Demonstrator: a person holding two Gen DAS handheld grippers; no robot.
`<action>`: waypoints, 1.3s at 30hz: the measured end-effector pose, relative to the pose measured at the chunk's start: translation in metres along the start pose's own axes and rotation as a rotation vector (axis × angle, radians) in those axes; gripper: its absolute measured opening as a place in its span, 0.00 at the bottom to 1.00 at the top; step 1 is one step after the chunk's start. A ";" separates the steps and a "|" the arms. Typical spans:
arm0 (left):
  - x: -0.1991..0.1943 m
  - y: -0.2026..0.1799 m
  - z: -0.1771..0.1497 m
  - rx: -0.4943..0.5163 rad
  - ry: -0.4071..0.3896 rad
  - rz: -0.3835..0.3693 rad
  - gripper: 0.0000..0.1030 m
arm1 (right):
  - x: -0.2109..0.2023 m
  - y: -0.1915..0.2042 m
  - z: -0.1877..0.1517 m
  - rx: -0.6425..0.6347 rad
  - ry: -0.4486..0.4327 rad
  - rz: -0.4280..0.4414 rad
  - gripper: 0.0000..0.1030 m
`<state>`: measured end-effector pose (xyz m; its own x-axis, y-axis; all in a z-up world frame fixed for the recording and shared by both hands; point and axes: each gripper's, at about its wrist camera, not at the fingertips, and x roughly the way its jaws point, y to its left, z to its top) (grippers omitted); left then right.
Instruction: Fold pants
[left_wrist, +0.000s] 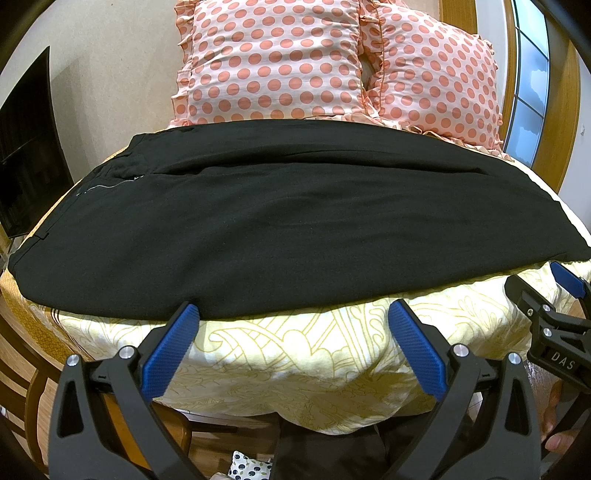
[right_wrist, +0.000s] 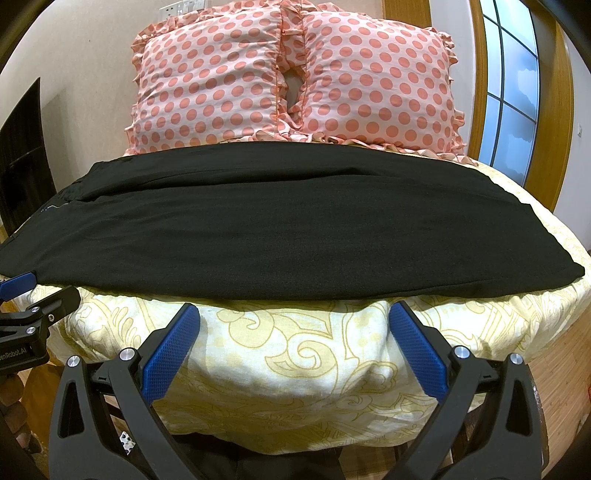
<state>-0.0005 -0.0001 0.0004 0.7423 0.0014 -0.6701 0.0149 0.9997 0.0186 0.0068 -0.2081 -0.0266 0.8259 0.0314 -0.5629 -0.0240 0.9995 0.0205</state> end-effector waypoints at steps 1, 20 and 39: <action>0.000 0.000 0.000 0.000 0.000 0.000 0.98 | 0.000 0.000 0.000 0.000 0.000 0.000 0.99; 0.000 0.000 0.000 0.000 -0.001 0.000 0.98 | 0.000 -0.001 0.000 -0.001 0.001 0.000 0.99; -0.005 0.007 0.004 0.022 0.029 -0.007 0.98 | -0.025 -0.030 0.015 0.030 -0.042 0.179 0.99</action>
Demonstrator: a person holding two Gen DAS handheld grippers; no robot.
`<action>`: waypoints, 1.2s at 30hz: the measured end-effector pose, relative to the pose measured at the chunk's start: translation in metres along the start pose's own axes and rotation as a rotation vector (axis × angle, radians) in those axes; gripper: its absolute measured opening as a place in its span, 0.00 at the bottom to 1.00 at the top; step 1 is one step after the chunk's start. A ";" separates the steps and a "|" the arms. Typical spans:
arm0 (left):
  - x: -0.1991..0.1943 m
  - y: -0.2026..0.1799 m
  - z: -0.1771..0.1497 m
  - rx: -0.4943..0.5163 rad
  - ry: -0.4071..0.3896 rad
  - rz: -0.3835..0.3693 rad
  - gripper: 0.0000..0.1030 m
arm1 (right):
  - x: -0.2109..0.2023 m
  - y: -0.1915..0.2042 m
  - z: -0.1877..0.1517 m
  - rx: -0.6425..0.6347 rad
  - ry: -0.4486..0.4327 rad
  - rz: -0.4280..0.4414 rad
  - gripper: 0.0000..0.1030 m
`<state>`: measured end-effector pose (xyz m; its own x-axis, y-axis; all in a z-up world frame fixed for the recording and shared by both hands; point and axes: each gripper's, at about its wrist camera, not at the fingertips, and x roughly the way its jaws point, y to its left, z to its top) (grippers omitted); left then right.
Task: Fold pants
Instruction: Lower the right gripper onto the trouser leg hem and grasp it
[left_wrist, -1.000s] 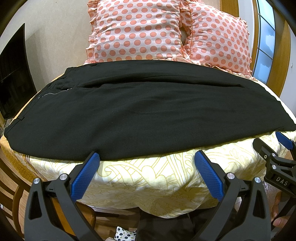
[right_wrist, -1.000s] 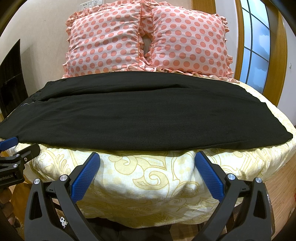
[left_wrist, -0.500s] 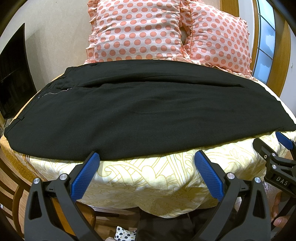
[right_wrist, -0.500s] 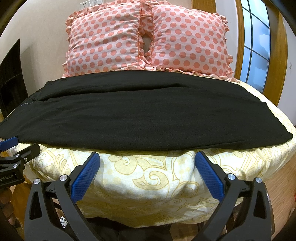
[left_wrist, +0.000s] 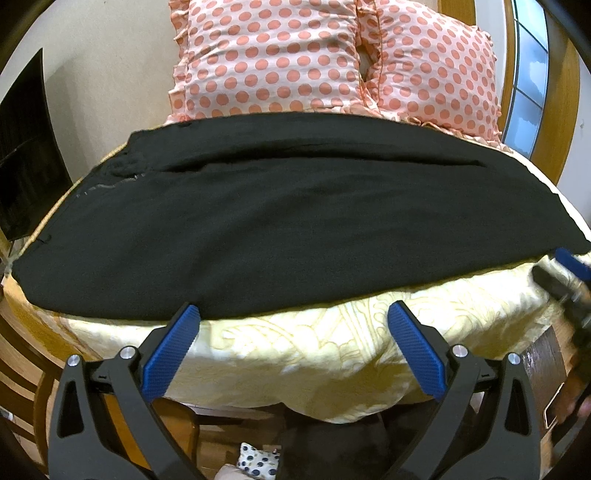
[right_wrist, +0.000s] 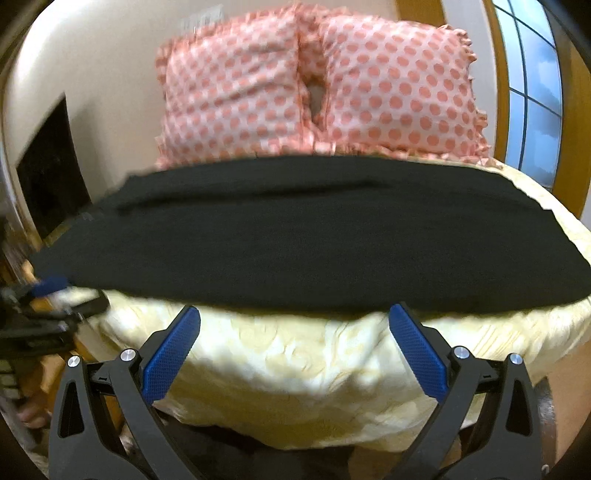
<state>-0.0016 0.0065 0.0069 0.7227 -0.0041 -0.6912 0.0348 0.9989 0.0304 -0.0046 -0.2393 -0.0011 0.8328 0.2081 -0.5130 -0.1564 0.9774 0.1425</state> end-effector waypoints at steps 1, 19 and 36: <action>-0.006 0.004 0.003 -0.004 -0.019 -0.012 0.98 | -0.005 -0.004 0.006 0.008 -0.018 0.003 0.99; 0.052 0.054 0.145 -0.130 -0.131 0.113 0.98 | 0.141 -0.212 0.199 0.377 0.150 -0.521 0.90; 0.112 0.061 0.151 -0.145 -0.030 0.044 0.98 | 0.274 -0.331 0.215 0.583 0.317 -0.820 0.60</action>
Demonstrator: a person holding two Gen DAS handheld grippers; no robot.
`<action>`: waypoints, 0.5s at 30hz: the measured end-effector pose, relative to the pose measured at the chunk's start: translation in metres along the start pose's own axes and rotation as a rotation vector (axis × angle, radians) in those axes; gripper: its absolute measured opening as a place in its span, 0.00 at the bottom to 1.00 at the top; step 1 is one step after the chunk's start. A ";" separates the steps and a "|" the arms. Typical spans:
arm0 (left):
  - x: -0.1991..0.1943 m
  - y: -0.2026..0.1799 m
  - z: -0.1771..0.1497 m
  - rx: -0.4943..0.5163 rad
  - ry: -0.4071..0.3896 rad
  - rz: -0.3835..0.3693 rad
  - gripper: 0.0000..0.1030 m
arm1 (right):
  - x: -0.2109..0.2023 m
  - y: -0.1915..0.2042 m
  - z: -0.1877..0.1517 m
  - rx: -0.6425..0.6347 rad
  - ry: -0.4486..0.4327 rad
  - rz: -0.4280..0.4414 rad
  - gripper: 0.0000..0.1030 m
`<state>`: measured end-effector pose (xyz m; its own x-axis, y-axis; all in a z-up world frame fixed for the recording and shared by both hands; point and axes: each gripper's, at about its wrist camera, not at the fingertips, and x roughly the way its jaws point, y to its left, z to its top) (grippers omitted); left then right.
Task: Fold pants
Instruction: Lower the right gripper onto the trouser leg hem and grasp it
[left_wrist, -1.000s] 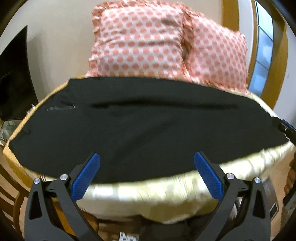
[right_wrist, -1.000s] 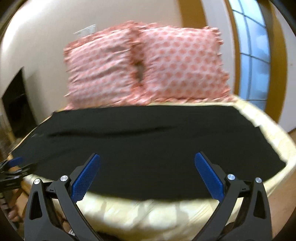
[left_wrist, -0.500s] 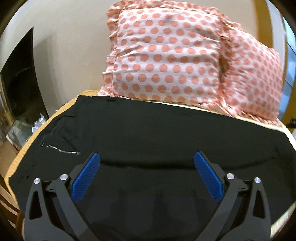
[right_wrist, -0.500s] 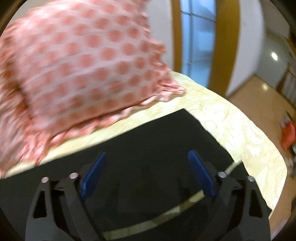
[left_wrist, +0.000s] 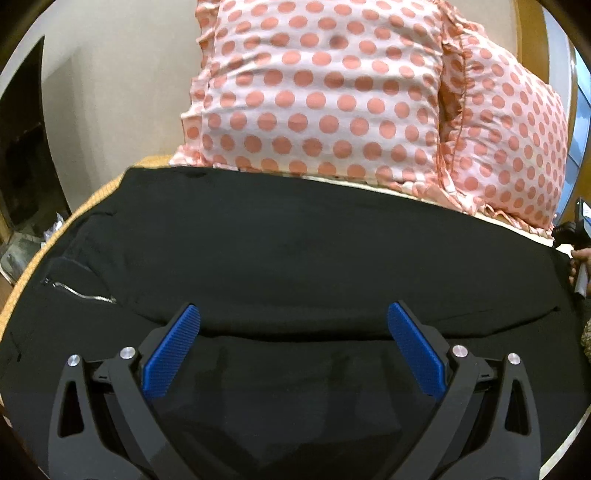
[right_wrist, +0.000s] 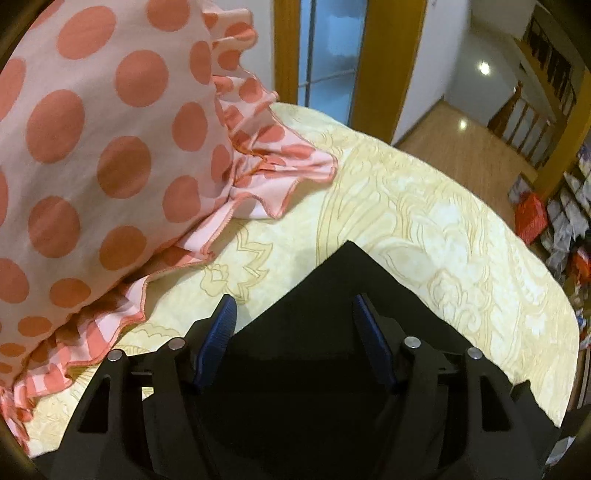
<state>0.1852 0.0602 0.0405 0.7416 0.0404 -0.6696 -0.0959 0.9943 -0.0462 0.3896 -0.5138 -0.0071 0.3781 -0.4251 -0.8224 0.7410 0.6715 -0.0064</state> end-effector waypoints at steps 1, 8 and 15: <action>0.002 0.002 0.001 -0.013 0.011 -0.004 0.98 | -0.002 0.000 -0.002 -0.013 -0.016 0.009 0.52; 0.009 0.017 -0.001 -0.089 0.041 -0.014 0.98 | -0.024 -0.032 -0.012 0.053 -0.038 0.177 0.04; 0.008 0.021 -0.002 -0.106 0.031 -0.013 0.98 | -0.106 -0.089 -0.045 0.086 -0.206 0.441 0.04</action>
<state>0.1879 0.0811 0.0330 0.7224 0.0231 -0.6911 -0.1578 0.9786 -0.1321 0.2579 -0.5010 0.0552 0.7616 -0.2288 -0.6063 0.5252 0.7659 0.3708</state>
